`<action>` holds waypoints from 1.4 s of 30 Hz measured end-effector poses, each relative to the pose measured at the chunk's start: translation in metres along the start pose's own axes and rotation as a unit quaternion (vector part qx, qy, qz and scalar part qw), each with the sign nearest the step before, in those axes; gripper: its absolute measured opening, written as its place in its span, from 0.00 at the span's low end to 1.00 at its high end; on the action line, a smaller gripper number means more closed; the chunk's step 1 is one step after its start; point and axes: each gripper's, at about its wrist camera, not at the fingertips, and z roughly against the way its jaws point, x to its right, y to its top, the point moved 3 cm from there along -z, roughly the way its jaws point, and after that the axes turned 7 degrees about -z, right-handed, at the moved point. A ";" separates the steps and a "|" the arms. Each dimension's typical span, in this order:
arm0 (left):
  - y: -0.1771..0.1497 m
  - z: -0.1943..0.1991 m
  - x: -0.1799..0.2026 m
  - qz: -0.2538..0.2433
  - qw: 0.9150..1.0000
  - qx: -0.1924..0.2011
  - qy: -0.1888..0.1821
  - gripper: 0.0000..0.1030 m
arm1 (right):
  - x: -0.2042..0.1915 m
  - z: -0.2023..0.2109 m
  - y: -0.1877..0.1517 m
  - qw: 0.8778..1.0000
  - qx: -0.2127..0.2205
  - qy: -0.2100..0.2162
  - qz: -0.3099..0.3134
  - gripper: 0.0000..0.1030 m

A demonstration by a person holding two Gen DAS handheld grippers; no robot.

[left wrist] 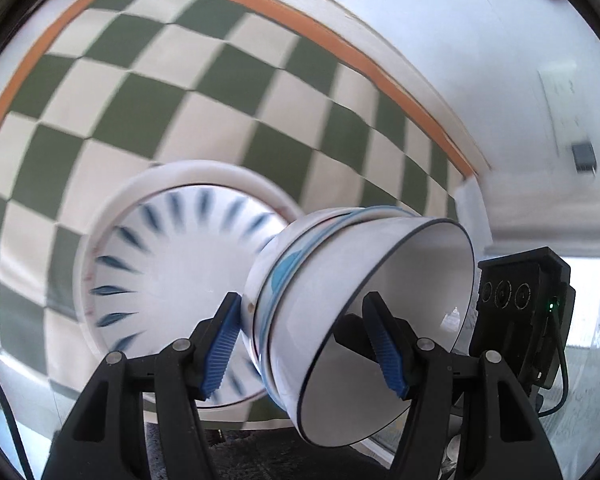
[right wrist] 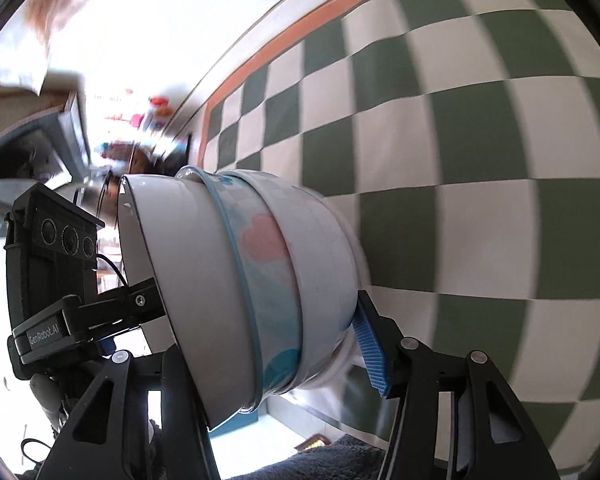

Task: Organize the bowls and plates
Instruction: 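Lift the bowl stack with both grippers and carry it over the plate stack, then lower the bowl stack onto the blue-striped plate and open both grippers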

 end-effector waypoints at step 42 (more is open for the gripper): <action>-0.005 -0.003 -0.071 0.064 0.998 -0.007 0.018 0.56 | -0.034 -0.093 0.006 0.995 -0.079 -0.048 0.025 0.54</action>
